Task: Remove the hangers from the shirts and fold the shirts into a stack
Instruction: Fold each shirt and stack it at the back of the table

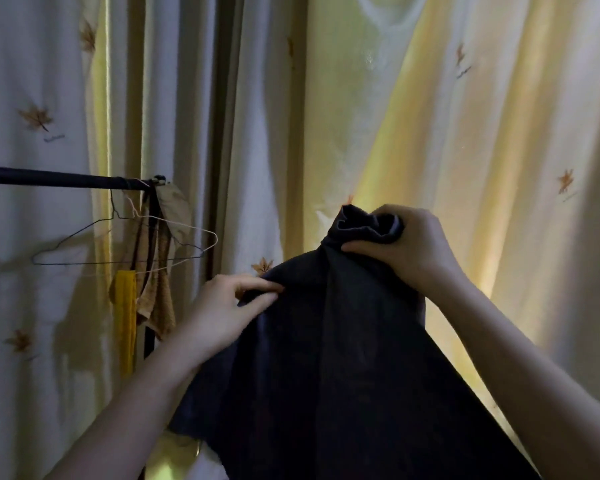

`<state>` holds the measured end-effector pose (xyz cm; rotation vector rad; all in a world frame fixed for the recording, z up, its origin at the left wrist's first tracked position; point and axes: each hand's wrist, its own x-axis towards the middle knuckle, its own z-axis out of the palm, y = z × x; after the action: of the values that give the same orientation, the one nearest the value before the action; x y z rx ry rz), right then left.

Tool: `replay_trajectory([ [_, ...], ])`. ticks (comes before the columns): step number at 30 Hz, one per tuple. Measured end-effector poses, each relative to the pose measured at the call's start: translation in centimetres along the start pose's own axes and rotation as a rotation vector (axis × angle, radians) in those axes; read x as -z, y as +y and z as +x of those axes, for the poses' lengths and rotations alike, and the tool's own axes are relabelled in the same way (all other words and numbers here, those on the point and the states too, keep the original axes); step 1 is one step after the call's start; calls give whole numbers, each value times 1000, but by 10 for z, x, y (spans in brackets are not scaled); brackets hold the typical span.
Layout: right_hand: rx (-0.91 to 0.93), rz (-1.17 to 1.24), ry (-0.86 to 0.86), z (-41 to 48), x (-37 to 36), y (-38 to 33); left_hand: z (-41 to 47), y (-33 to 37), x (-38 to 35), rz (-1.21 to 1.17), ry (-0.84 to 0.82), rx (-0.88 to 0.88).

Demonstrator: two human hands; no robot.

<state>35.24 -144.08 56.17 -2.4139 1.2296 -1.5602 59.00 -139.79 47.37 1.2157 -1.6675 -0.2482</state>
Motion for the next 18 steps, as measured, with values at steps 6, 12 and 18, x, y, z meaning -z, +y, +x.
replay_trajectory([
  [6, -3, -53, 86, 0, -4, -1, 7, 2, -13, -170, -44, 143],
  [12, 90, -288, 242, -1, -4, -18, 13, 28, -23, -186, -106, 151],
  [18, 105, -232, 276, 6, -4, -23, 26, 42, -42, 129, -18, 115],
])
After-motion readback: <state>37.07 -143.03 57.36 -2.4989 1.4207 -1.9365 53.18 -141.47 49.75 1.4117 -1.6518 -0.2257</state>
